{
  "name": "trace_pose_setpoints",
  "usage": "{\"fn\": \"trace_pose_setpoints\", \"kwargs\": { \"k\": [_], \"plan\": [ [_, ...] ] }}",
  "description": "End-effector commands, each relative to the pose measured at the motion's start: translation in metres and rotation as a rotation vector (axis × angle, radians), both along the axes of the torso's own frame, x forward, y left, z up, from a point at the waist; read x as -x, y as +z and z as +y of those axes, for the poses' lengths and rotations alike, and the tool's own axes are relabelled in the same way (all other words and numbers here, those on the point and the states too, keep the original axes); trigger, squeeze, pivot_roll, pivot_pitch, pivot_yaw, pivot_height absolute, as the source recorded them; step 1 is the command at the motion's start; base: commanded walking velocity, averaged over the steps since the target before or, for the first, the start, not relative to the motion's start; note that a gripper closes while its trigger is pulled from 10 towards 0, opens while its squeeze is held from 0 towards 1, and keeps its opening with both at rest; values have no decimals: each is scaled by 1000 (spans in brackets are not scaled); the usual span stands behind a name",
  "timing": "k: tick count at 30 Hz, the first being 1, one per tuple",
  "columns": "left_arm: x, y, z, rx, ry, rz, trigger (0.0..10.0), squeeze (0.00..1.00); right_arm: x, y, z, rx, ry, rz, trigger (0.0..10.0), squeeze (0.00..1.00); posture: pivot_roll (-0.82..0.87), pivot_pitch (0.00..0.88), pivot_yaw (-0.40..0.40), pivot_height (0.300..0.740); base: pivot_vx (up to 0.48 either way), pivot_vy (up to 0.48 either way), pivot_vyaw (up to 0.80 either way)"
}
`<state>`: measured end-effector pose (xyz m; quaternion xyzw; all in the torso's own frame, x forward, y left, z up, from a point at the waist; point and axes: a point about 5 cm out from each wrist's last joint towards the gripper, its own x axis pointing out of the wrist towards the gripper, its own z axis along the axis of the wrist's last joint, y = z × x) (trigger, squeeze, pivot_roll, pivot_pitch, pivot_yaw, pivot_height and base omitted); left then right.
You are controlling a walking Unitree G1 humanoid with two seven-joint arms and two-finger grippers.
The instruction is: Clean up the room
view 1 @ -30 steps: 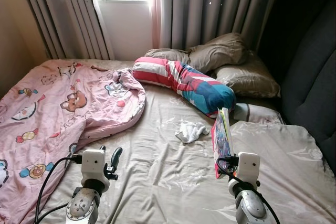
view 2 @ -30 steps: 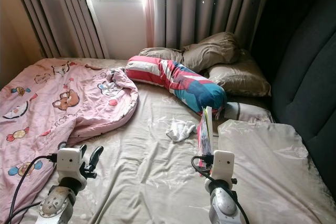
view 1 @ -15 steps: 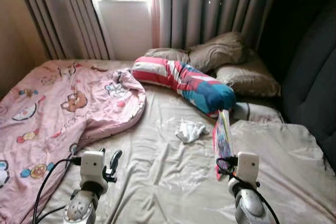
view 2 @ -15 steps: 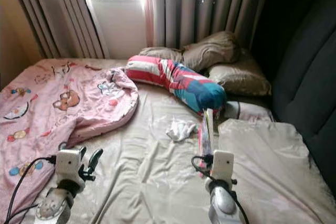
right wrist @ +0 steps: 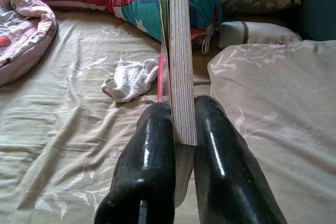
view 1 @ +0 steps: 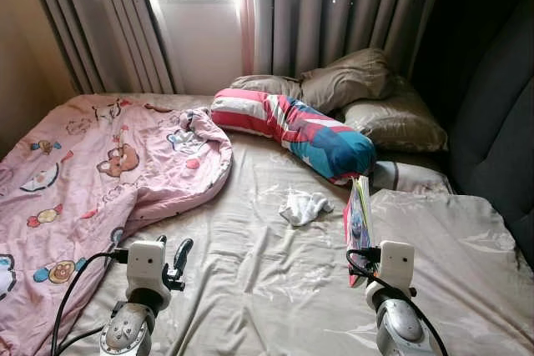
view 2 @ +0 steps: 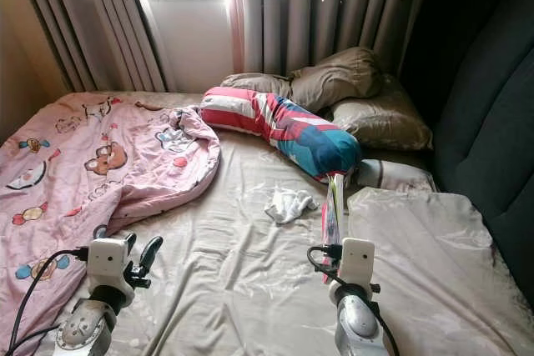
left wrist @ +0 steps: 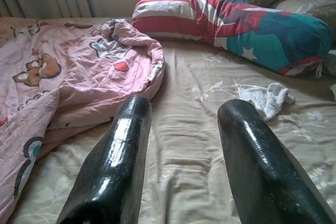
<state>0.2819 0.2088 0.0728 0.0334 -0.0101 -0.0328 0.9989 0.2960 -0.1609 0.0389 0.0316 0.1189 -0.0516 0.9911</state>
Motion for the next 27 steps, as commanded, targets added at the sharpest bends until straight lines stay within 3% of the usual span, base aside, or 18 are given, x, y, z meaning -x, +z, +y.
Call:
{"fn": "trace_pose_setpoints", "kwargs": {
  "k": [1,14,17,27],
  "plan": [
    [0,1,0,-3,3,3,10000,0,-7,9,2,15,13,-46,10000,0,1,45,14,684,0,0,0],
    [2,1,1,-4,9,3,10000,0,-7,11,1,7,5,-66,10000,0,4,52,14,670,0,0,0],
    [2,1,2,-5,9,3,10000,0,-8,7,2,8,9,-30,10000,0,4,55,15,670,0,0,0],
    [5,0,1,-6,7,7,10000,0,-9,12,5,7,28,-73,10000,0,3,69,18,625,0,0,0]
  ]
}}
